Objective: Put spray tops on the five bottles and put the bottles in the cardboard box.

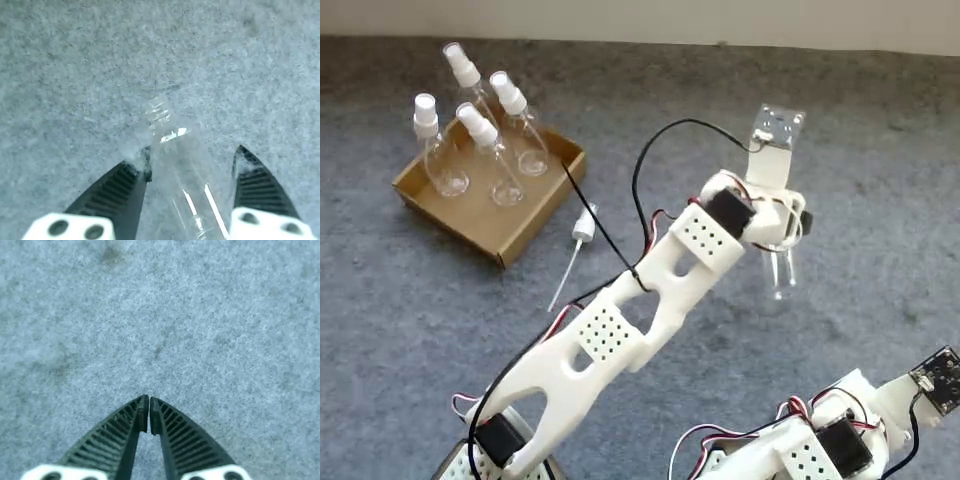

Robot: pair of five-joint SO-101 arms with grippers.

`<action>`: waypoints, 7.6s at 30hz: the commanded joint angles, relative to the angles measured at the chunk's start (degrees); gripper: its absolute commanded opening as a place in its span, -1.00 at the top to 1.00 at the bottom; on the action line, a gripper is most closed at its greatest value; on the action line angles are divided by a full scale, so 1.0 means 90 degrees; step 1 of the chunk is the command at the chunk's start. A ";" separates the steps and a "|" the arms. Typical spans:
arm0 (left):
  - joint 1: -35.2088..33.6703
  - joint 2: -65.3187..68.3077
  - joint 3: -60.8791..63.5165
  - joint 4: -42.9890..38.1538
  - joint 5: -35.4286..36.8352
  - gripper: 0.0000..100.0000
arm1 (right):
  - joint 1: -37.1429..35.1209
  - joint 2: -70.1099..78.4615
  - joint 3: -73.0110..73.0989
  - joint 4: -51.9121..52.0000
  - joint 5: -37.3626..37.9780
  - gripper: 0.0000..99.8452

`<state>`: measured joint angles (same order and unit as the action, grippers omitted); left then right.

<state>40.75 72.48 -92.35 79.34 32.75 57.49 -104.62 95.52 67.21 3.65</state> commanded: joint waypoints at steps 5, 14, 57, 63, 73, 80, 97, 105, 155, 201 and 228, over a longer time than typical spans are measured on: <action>0.0063 -0.0112 -0.0161 0.0225 0.1026 0.57 | 0.0073 -0.0083 0.0767 0.0034 0.0000 0.99; 0.0230 -0.0122 0.0767 -0.0107 0.1055 0.57 | 0.0083 -0.0083 0.0767 0.0044 0.0000 0.99; 0.0542 0.1206 0.0757 -0.3184 0.1016 0.58 | 0.0093 -0.0083 0.0767 0.0044 0.0000 0.99; 0.0484 0.1304 0.0747 -0.3184 0.0772 0.58 | 0.0083 -0.0083 0.0767 0.0044 0.0000 0.99; 0.0484 0.1255 0.0698 -0.2354 0.0342 0.59 | 0.0083 -0.0083 0.0767 0.0044 0.0000 0.99; 0.0484 0.1314 -0.0073 -0.1709 0.0322 0.90 | 0.0083 -0.0083 0.0767 0.0044 0.0000 0.99; -0.0747 0.0151 -0.0347 0.0928 -0.0615 0.78 | 0.0083 -0.0083 0.0767 0.0044 0.0000 0.99; -0.1392 -0.0767 -0.0347 0.2393 -0.3253 0.78 | 0.0083 -0.0083 0.0767 0.0044 0.0000 0.99; -0.2203 -0.5758 1.0623 -0.0293 -0.4864 0.78 | 0.0093 -0.0083 0.0767 0.0044 0.0000 0.99; -0.2369 -0.5788 1.0242 -0.0234 -0.6261 0.61 | 0.0103 -0.0083 0.0767 0.0044 0.0000 0.99; -0.2252 -1.0007 0.9626 0.1729 -0.6222 0.62 | -0.1294 -0.0083 0.0825 -0.0396 0.0000 0.99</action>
<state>20.18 -9.19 -2.95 91.65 -22.99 53.19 -104.62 95.52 67.12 3.65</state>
